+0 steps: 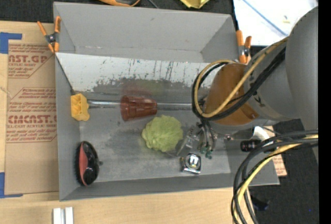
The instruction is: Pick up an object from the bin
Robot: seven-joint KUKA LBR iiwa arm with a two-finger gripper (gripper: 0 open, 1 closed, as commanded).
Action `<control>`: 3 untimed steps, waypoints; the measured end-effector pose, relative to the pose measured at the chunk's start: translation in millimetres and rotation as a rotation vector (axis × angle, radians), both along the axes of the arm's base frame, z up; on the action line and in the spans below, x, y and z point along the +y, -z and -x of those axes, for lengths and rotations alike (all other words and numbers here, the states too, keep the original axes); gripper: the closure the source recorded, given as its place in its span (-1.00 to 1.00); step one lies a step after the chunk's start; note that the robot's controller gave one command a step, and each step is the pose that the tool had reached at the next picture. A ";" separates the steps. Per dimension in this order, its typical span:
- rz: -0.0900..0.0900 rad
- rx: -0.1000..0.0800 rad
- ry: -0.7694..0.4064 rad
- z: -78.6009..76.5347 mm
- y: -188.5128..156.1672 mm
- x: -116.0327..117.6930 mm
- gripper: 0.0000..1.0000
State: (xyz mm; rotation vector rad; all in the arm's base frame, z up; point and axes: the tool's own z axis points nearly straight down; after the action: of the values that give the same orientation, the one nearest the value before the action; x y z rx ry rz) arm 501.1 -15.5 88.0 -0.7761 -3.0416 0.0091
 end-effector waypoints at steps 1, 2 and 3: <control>-0.002 0.003 -0.002 6.3 5.9 37.7 1.00; 0.001 0.000 -0.060 10.7 15.6 25.1 1.00; -0.001 0.005 0.019 10.2 -97.6 30.8 1.00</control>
Offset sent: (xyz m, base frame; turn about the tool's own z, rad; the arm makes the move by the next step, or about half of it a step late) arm -0.0121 0.0222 -0.0180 -0.0737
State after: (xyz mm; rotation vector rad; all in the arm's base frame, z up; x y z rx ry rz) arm 490.9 15.3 185.6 -0.8041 -3.0287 0.0101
